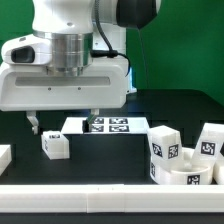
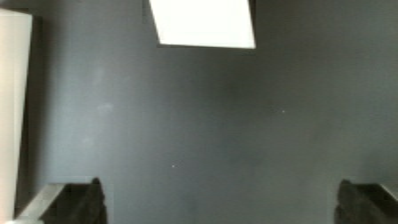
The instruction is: Assemble stool
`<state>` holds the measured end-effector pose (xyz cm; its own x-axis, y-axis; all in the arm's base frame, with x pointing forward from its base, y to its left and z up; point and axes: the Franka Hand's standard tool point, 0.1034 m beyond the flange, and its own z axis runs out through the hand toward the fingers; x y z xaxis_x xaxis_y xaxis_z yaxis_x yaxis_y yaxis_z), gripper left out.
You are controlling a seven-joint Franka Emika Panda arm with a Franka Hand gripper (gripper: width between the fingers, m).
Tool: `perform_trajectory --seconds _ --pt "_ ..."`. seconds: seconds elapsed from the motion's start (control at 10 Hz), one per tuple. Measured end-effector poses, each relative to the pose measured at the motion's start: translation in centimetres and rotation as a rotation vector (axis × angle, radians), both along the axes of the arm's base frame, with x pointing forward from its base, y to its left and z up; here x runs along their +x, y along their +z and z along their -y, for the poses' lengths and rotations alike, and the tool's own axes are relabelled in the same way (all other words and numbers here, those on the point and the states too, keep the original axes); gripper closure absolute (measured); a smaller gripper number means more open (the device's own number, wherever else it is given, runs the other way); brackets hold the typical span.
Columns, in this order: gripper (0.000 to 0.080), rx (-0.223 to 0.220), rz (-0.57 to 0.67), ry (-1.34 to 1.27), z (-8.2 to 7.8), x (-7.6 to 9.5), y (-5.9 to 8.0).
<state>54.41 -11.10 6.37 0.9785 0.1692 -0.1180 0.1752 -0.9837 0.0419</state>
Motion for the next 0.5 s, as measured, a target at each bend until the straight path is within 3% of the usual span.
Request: perform_trajectory --seconds 0.1,0.2,0.3,0.5 --pt "0.015 -0.002 -0.124 -0.021 -0.4 -0.8 -0.1" --pt "0.015 -0.038 -0.134 -0.046 0.3 0.0 -0.3" --pt "0.015 -0.1 -0.176 -0.108 0.7 -0.6 -0.7" --pt "0.015 -0.106 -0.311 -0.146 1.1 -1.7 -1.4"
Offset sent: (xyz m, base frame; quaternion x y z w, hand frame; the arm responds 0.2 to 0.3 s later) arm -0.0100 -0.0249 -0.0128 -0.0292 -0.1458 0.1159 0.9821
